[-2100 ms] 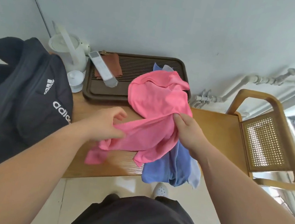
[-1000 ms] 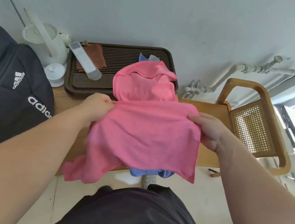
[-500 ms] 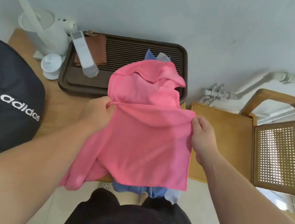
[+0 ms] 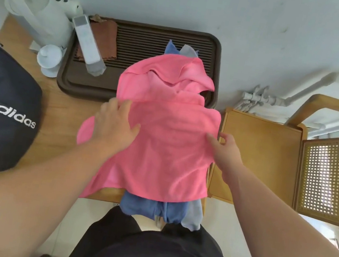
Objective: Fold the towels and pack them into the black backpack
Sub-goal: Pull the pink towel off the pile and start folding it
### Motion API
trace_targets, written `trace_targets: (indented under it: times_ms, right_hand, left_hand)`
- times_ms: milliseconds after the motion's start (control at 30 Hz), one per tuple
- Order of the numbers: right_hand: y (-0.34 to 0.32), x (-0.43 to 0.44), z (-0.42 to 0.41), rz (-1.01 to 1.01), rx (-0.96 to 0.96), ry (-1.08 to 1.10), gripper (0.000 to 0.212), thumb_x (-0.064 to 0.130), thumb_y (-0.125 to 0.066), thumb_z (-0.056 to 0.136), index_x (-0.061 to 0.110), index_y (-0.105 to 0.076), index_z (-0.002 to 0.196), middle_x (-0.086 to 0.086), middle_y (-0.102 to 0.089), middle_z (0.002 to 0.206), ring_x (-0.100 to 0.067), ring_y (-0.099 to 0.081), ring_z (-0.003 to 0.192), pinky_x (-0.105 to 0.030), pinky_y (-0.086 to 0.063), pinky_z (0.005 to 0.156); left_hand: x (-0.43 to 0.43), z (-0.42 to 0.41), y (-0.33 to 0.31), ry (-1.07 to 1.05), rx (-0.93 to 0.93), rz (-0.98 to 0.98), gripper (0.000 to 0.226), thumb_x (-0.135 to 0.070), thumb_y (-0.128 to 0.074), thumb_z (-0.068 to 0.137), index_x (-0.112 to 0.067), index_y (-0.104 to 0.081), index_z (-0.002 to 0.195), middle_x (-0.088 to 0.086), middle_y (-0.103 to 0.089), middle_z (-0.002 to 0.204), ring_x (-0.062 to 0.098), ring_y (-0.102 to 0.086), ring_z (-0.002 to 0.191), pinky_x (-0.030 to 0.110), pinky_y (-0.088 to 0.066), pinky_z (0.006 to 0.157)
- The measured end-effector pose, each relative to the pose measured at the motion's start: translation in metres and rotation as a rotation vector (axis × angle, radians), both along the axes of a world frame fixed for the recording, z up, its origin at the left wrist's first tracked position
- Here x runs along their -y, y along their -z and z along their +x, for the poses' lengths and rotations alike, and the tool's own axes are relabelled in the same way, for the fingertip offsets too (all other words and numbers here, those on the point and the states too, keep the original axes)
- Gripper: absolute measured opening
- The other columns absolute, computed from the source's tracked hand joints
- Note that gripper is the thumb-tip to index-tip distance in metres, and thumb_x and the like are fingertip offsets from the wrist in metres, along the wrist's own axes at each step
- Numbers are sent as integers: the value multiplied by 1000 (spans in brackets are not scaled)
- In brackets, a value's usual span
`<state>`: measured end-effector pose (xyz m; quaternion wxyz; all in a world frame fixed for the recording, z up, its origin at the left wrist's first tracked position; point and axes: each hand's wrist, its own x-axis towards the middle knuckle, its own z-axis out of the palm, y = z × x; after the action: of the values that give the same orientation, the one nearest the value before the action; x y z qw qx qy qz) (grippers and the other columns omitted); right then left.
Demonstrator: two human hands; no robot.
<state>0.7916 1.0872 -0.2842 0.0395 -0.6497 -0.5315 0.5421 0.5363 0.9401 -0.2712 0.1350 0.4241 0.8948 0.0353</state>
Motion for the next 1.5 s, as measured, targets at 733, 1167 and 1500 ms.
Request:
trace_targets:
  times_ms: [733,1167,1500]
  right_hand:
    - [40,70,52,209,245,-482,15,34,-49,96,20,-52,99,0,-63,82,-25,-62,75,-41,-55,68]
    - [30,91,71,558,531,-1114,45,51,-28,105,20,-60,97,4,-44,65,-24,-52,63,-31,-36,54]
    - [-4,75,-4,587,467,-971,50,53,-32,103,18,-46,70,1,-52,75,-31,-59,73,-32,-36,59]
  left_hand:
    - [70,77,37,301,124,-389,89,-54,-62,85,-28,-16,157,8,-17,163,30,-26,146,44,-29,118]
    - [83,74,27,197,183,-502,84,-57,-59,88,-29,-19,157,3,-2,168,28,-18,151,44,-31,116]
    - [105,32,15,72,58,-117,45,-37,-65,87,-24,-61,129,6,-57,128,33,-54,115,43,-46,93]
